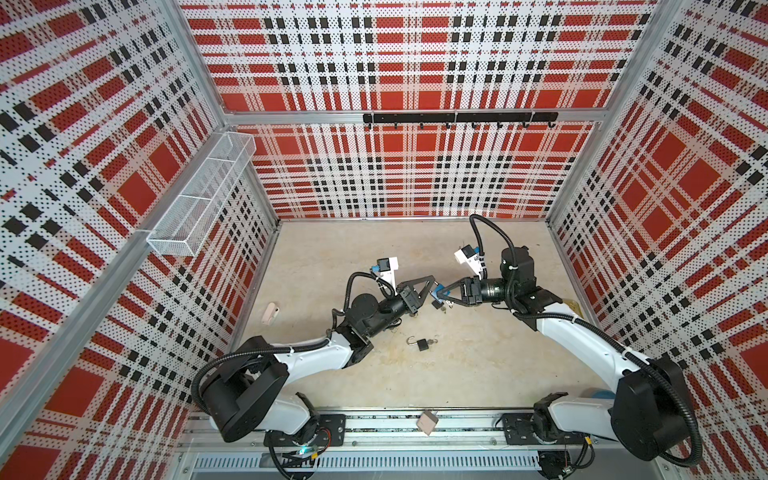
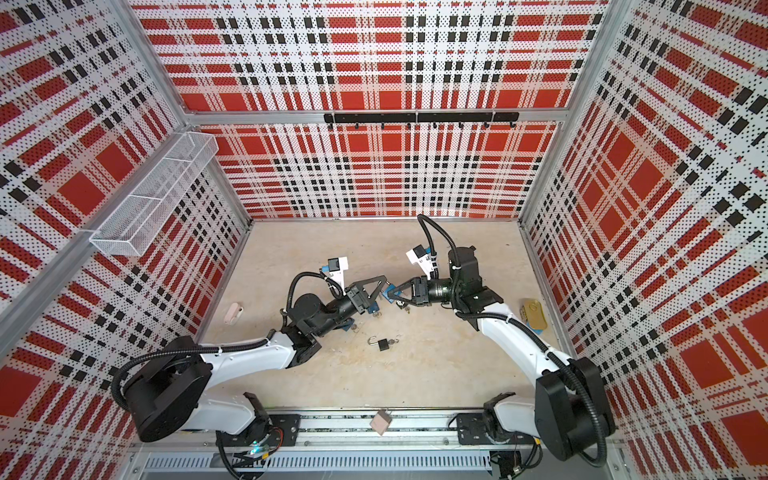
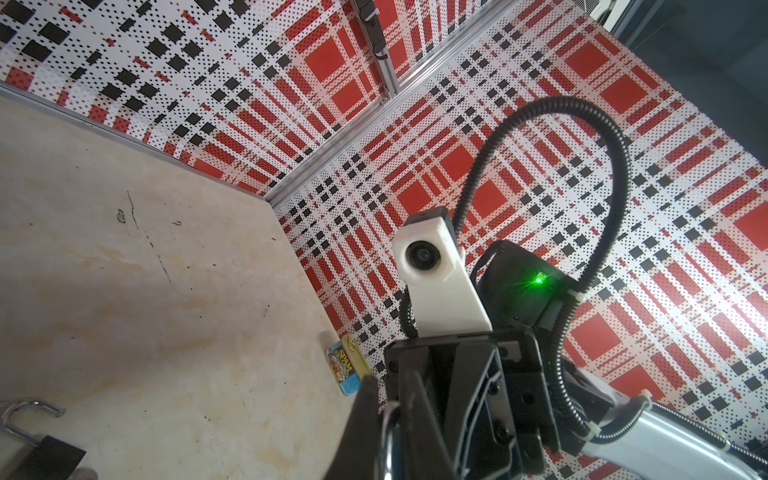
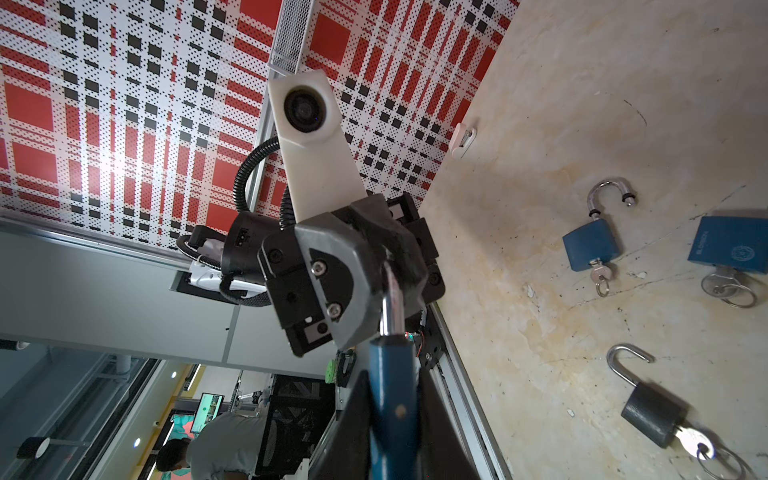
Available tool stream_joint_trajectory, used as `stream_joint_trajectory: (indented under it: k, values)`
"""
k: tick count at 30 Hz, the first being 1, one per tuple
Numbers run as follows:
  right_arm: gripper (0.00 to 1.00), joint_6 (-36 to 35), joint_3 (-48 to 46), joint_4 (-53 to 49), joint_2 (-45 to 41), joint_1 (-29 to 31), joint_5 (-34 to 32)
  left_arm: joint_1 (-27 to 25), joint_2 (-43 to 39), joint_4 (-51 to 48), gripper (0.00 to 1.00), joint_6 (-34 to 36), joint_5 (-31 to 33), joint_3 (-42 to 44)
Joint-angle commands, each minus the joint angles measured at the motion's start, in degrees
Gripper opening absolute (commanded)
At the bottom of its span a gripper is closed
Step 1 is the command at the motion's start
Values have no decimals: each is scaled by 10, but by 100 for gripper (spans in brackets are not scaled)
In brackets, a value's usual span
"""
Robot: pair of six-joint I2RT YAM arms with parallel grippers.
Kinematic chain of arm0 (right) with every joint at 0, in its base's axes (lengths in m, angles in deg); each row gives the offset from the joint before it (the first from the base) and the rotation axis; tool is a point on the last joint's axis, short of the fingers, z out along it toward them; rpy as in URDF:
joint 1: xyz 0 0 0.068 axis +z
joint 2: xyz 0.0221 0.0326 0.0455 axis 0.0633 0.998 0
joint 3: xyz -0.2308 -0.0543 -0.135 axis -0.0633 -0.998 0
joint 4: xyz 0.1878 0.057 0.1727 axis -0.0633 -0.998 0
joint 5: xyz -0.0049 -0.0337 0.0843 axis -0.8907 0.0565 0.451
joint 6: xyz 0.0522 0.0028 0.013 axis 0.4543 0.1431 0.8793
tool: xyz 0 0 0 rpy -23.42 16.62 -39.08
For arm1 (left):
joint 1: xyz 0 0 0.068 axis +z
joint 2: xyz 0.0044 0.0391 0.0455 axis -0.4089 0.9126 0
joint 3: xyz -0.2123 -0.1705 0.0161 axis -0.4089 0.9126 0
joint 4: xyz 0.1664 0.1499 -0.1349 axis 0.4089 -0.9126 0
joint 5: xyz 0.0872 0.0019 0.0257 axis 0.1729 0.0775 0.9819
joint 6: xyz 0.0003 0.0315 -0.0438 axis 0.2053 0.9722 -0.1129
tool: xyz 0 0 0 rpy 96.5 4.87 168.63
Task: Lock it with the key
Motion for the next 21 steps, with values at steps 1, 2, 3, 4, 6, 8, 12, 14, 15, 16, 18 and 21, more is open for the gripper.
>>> stream_joint_trajectory:
  k: [1, 2, 3, 4, 6, 8, 12, 14, 15, 16, 18, 21]
  values:
    - [0, -17, 58, 145, -8, 9, -48, -34, 16, -133, 0, 23, -163, 19]
    - [0, -21, 56, 137, -10, 9, -49, -23, 14, -136, 0, 23, -170, 15]
    - [0, -28, 53, 127, -13, 9, -52, -11, 12, -141, 0, 23, -183, 8]
    - [0, -37, 52, 115, -15, 9, -54, -1, 10, -146, 0, 24, -192, 2]
    - [0, -58, 50, 86, -20, 9, -59, 16, 6, -161, 0, 28, -212, -10]
    - [0, -76, 48, 61, -26, 9, -66, 28, 2, -181, 0, 37, -230, -21]
    - [0, -124, 57, -3, -33, 14, -89, 39, -5, -211, 0, 48, -252, -33]
    - [0, -139, 60, -19, -34, 17, -96, 43, -6, -217, 0, 46, -263, -33]
    - [0, -146, 64, -28, -34, 18, -101, 44, -7, -218, 0, 46, -268, -34]
    - [0, -150, 66, -34, -34, 19, -103, 47, -7, -221, 0, 44, -273, -35]
    - [0, -156, 69, -40, -33, 19, -105, 51, -7, -225, 0, 40, -287, -37]
    - [0, -162, 73, -48, -34, 20, -107, 61, -11, -228, 3, 33, -302, -36]
